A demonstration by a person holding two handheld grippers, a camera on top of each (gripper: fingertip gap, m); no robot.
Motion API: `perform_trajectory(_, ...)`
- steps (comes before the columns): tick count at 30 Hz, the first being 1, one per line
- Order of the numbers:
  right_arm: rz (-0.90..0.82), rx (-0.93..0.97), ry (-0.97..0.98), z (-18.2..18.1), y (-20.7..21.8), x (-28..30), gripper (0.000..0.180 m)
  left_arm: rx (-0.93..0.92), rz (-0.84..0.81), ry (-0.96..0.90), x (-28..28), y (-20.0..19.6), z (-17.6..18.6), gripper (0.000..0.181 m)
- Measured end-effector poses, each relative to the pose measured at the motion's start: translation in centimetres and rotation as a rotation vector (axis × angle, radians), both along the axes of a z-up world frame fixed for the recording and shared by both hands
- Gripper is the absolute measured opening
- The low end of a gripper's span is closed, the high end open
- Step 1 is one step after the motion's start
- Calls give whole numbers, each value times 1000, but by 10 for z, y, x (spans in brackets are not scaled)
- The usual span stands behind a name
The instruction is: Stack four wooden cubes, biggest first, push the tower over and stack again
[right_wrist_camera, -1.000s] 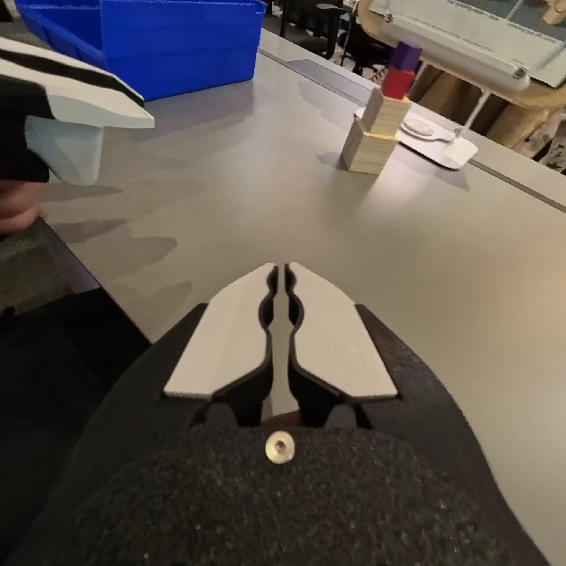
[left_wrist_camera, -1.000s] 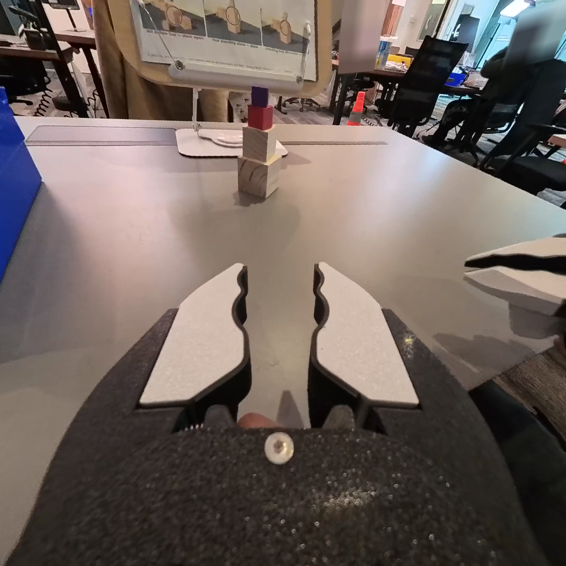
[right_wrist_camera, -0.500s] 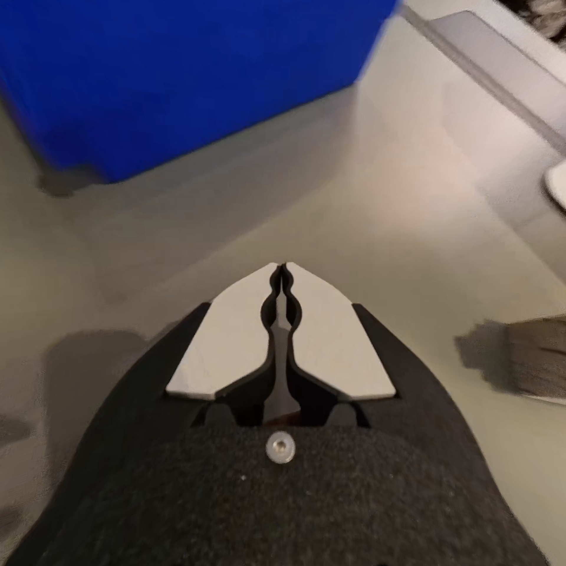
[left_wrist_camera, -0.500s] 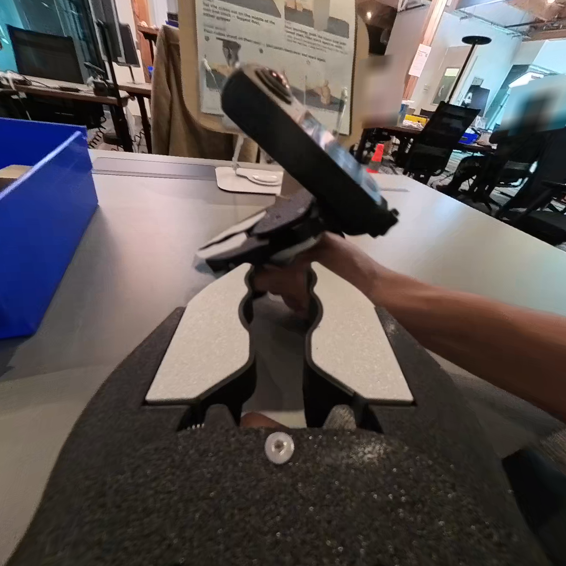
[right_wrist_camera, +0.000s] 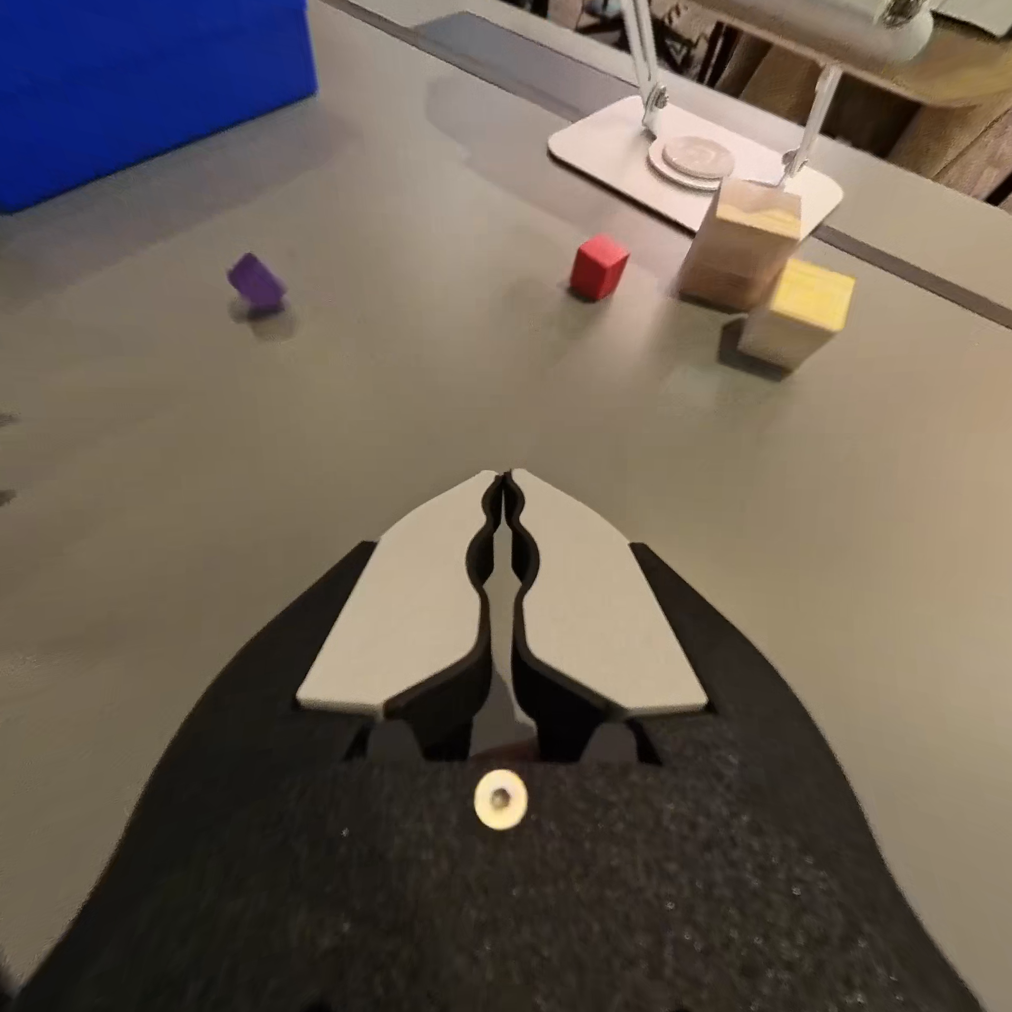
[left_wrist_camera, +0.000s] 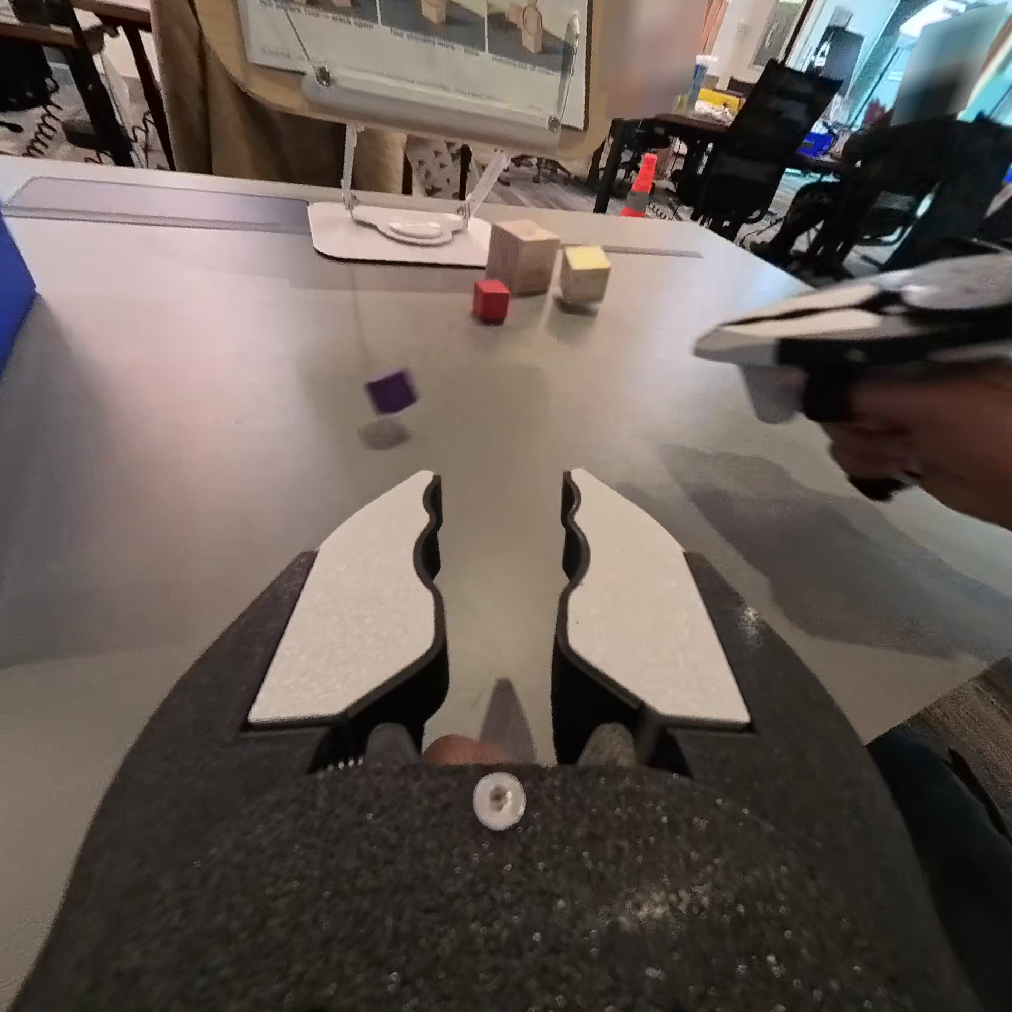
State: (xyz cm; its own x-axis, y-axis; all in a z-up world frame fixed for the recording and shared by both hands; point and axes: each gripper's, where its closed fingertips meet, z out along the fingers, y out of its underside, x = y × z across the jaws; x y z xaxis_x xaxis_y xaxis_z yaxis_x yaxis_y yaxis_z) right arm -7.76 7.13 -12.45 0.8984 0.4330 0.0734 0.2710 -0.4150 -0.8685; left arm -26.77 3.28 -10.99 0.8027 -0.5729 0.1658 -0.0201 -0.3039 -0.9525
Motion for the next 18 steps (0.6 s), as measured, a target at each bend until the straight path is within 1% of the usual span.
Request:
perform_trajectory(2, -11, 40, 45, 6, -32, -3, 3, -32, 3, 29, 3, 3, -6, 42)
perform_trajectory(4, -21, 49, 123, 9, -59, -11, 14, -64, 3, 50, 5, 5, -11, 43)
perform_trajectory(6, 2, 49, 194, 7, -79, -25, 18, -82, -2, 56, 6, 5, -13, 43)
perform_trajectory(7, -18, 44, 182, 3, -85, -26, 28, -79, -4, 50, 6, 5, -13, 44)
perform_trajectory(8, -58, 52, 162, 0, -88, -22, 32, -68, 4, 45, 4, 5, -11, 44)
perform_trajectory(11, -84, 67, 187, -5, -100, -23, 37, 7, 42, 66, -2, 4, -3, 44)
perform_trajectory(14, -93, 91, 182, -7, -105, -22, 39, 67, 68, 96, -2, 0, 1, 44)
perform_trajectory(18, -88, 111, 177, -1, -104, -22, 39, 112, 59, 120, 6, -9, 2, 43)
